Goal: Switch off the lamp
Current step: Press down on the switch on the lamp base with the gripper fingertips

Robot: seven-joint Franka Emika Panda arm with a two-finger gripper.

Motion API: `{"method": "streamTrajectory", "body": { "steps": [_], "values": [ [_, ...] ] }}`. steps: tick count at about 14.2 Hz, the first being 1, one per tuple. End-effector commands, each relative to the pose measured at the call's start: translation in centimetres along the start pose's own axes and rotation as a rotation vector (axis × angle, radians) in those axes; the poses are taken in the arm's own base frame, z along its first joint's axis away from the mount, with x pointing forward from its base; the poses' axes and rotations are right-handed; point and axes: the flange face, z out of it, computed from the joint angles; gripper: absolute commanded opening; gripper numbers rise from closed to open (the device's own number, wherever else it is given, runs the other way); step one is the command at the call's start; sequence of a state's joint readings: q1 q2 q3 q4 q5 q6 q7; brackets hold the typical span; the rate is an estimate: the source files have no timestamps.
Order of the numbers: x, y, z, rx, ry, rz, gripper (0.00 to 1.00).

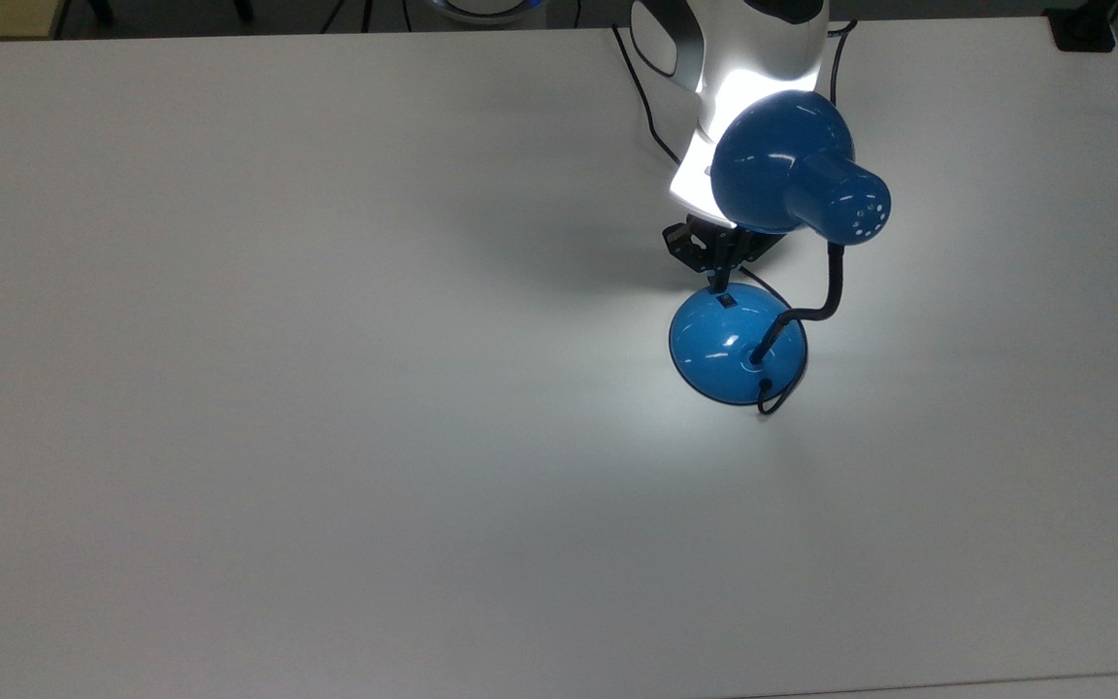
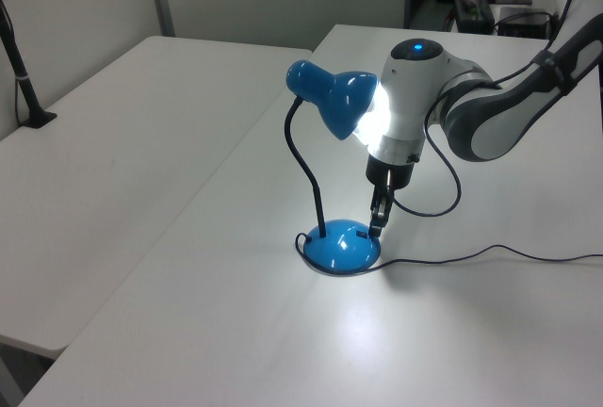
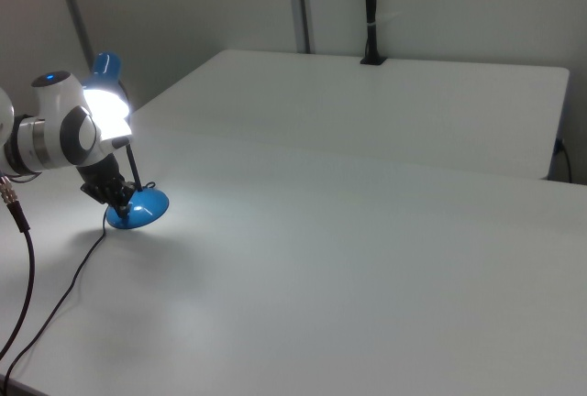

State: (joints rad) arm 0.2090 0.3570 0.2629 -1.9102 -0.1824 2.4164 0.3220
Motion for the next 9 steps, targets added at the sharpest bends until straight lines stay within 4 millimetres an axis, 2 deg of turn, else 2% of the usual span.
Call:
{"method": "streamTrajectory", "body": {
  "steps": [1, 9],
  "values": [
    [0.56, -0.35, 0.30, -0.005, 0.028, 0.016, 0.00],
    [0.86, -0.26, -0.18, -0.005, 0.037, 0.024, 0.00]
  ]
}}
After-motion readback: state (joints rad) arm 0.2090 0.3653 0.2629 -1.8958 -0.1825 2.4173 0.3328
